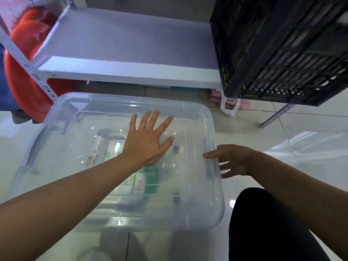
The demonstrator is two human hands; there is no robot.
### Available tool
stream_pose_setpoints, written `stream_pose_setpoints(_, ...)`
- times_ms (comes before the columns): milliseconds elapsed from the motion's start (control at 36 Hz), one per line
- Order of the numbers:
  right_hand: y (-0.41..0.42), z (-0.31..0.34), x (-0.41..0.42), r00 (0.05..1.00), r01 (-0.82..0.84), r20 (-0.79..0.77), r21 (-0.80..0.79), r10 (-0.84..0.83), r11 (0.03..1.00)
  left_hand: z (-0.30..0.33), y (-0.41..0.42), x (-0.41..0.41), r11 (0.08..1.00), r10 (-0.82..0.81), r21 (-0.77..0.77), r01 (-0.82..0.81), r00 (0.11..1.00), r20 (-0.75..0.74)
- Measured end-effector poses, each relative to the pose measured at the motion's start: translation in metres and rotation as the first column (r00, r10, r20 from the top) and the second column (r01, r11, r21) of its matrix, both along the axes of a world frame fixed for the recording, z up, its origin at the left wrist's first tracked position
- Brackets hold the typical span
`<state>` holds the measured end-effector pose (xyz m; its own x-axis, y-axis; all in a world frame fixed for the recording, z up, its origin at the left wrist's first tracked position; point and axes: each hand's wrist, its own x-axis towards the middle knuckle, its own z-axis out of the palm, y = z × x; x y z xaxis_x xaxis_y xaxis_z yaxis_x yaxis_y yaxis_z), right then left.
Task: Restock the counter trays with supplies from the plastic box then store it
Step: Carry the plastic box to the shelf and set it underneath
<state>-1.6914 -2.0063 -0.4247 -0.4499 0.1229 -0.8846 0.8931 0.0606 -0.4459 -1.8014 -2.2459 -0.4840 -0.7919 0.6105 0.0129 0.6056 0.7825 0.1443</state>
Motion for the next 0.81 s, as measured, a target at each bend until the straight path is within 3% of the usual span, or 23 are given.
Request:
stream_pose_setpoints(111,-0.001,0.001,-0.003,1.0,-0.02,-0.002,0.071,0.021,0.997,0.001,0.0,-0.001,1.0,0.004,-0.009,-0.004,1.0,-0.012)
stream_pose_setpoints(194,-0.008,0.001,-0.003,0.994,0.072,-0.097,0.199,-0.054,0.977,0.002,0.0,-0.003,1.0,0.012,0.0,-0.012,1.0,-0.01)
stream_pose_setpoints(611,-0.019,0.002,-0.008,0.978,0.168,-0.164,0.265,-0.128,0.95,0.006,0.003,-0.004,0.999,0.03,-0.023,-0.029,0.999,0.027)
stream_pose_setpoints(806,-0.019,0.0,-0.046,0.899,0.28,-0.428,0.395,-0.094,0.875,0.017,0.006,-0.052,0.993,0.055,-0.114,-0.041,0.992,0.117)
